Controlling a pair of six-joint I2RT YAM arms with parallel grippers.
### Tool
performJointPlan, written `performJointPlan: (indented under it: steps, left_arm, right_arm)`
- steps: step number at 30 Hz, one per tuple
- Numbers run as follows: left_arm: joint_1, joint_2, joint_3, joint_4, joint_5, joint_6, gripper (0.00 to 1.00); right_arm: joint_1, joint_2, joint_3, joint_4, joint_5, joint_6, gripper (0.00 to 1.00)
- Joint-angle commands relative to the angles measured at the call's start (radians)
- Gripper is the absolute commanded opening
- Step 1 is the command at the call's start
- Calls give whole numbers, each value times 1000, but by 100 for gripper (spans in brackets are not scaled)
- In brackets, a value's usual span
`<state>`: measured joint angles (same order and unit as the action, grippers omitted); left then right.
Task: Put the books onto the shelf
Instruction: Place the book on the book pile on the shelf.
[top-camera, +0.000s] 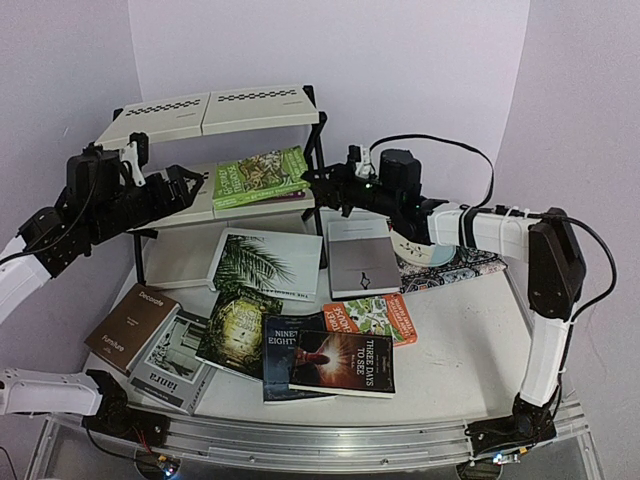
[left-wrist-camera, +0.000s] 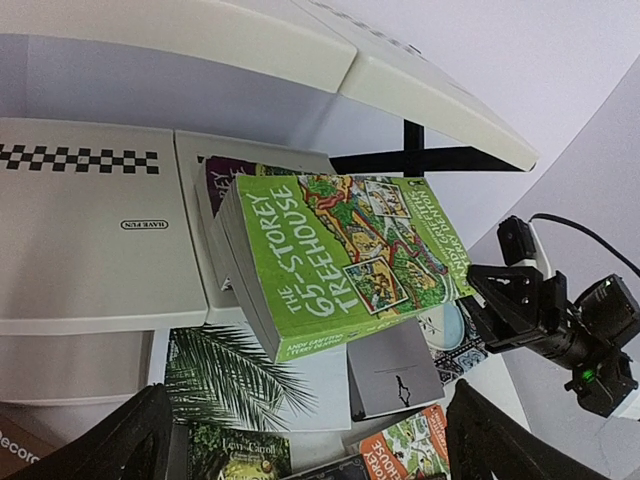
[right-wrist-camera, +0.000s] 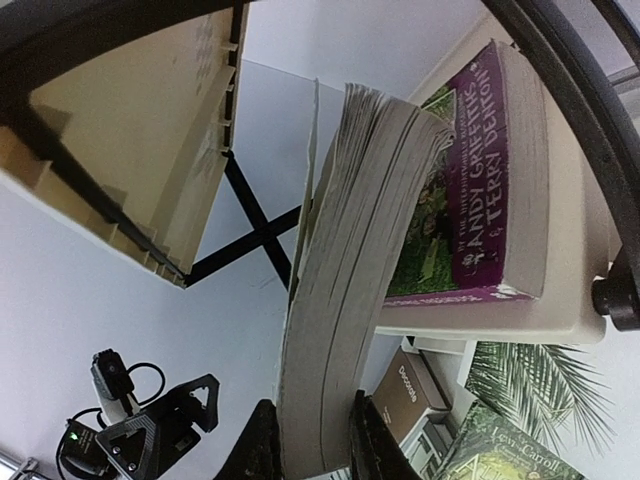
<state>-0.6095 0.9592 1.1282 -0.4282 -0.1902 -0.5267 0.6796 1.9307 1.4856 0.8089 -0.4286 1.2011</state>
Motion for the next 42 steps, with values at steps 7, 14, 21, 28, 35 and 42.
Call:
performJointPlan:
  steps: [7, 14, 21, 28, 35, 42]
  left_arm:
    - [232, 37, -4, 102, 314, 46, 94]
    - [280, 60, -40, 154, 365, 58, 91]
    - [281, 74, -68, 178, 351, 105, 87]
    - [281, 73, -81, 177, 344, 120, 86]
    - [281, 73, -89, 178, 341, 122, 86]
    - [281, 76, -93, 177, 350, 125, 86]
  right_arm:
    - [3, 47, 152, 35, 103, -68, 0]
    - [3, 107, 206, 21, 144, -55, 0]
    - [-3, 160, 285, -2, 152, -54, 1]
    - [-16, 178, 308, -16, 157, -54, 2]
    - [-26, 184, 324, -37, 150, -46, 4]
    - [-31, 222, 393, -85, 136, -48, 12]
